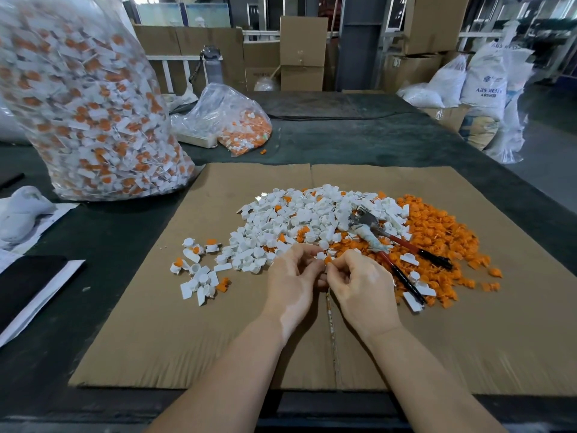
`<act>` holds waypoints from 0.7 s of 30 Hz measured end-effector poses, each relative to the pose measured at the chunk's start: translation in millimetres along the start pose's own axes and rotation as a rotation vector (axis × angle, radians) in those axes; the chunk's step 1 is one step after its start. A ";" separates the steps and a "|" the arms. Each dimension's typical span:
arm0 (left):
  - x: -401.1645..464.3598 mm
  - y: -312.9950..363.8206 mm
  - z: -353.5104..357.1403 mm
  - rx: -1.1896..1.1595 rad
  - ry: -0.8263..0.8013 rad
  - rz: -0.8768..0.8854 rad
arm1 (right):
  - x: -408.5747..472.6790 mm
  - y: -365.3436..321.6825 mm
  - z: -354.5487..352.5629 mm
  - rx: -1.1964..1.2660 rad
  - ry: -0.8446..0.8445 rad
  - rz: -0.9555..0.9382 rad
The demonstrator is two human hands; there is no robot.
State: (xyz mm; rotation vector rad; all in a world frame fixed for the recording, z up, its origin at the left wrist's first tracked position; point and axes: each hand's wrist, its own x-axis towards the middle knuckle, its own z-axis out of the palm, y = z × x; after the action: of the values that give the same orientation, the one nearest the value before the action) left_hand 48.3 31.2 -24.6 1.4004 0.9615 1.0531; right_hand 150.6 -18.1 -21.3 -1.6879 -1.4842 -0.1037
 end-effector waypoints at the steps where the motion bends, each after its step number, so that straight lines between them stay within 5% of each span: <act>1: -0.1 -0.4 -0.3 0.013 0.002 0.006 | 0.0 -0.1 0.5 -0.001 0.000 -0.008; 21: 0.5 2.9 -1.4 -0.104 0.011 -0.032 | 4.1 1.3 -4.0 0.174 -0.014 -0.098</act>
State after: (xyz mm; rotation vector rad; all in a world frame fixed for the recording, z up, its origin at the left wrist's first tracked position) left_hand 47.1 31.9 -21.6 1.2911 0.9209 1.0736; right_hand 154.7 -17.4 -17.2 -1.4807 -1.5402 -0.0145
